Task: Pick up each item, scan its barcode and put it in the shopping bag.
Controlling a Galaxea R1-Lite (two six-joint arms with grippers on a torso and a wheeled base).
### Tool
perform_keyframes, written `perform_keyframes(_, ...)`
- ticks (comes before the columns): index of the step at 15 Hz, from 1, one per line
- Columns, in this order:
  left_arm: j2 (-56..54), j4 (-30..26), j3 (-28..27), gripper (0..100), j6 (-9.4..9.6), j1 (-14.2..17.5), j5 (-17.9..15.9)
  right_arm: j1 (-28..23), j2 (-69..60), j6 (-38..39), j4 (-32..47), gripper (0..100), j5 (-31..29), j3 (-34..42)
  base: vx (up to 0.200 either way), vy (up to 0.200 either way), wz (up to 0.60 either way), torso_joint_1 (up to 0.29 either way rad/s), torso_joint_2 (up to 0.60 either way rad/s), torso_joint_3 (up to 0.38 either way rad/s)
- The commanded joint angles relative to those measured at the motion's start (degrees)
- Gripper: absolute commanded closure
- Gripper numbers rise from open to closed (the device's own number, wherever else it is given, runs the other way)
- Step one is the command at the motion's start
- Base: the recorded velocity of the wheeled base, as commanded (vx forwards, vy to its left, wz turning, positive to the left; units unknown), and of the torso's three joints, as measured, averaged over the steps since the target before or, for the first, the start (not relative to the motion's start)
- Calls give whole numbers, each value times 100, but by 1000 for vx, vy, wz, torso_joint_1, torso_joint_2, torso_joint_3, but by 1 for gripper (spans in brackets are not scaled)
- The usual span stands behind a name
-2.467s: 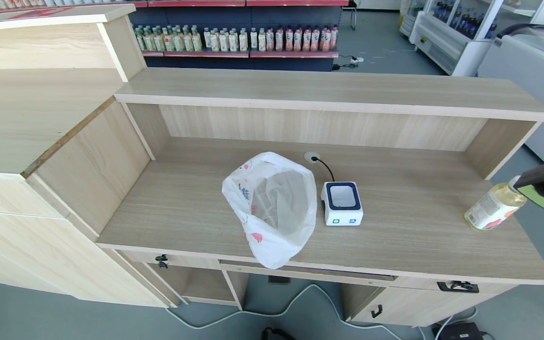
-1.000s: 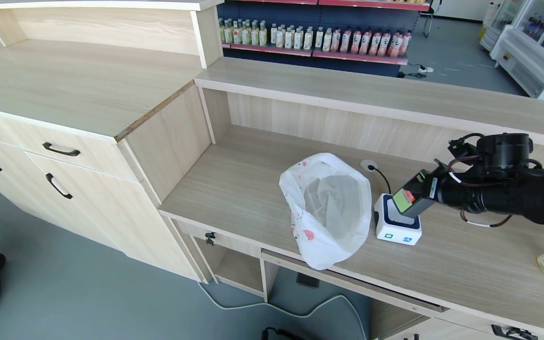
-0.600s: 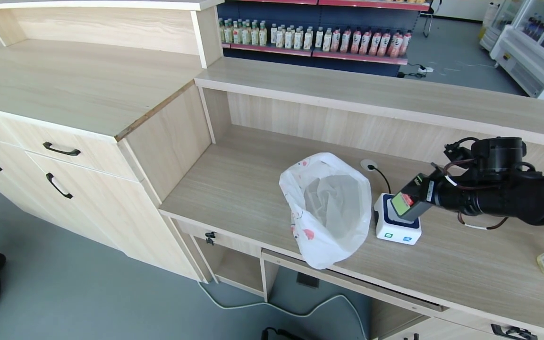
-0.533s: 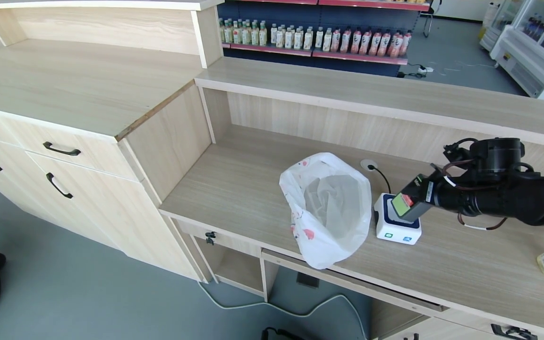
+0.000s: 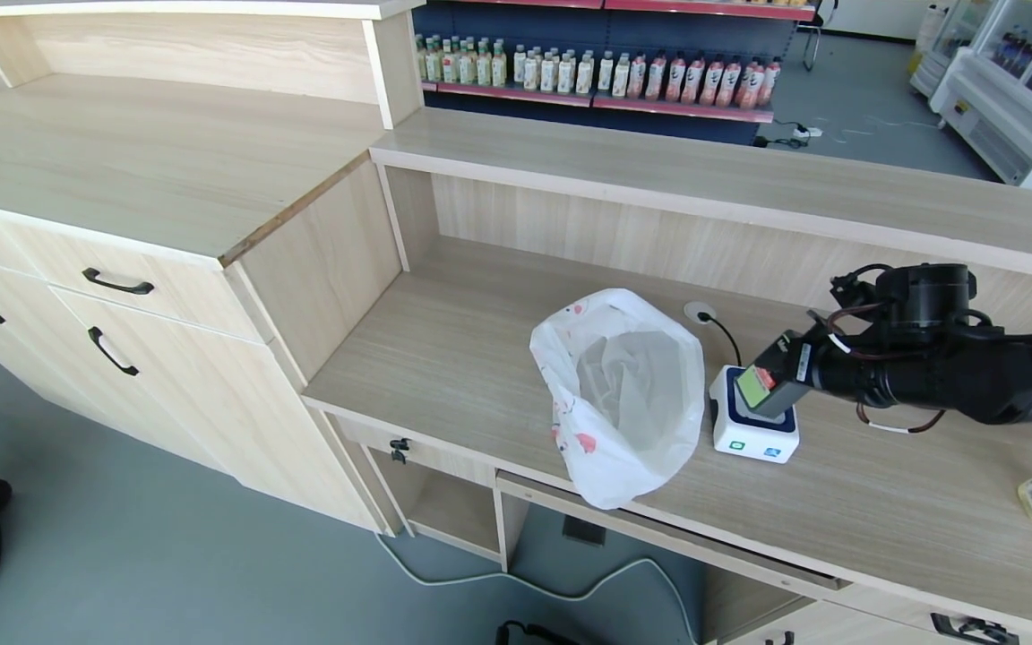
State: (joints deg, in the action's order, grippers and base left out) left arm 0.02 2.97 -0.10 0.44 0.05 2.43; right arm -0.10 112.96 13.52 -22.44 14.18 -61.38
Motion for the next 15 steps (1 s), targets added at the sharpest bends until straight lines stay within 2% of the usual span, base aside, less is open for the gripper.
perform_keyframes(1, -2, 1, 1, 0, 0, 4, -5, 10, 60, 2, -6, 100, 6, -14, 0, 0, 0, 0, 0, 0)
perform_keyframes(15, -2, 1, 1, 0, 0, 4, -5, 115, 508, -34, -507, 100, 340, -199, 0, 0, 0, 0, 0, 0)
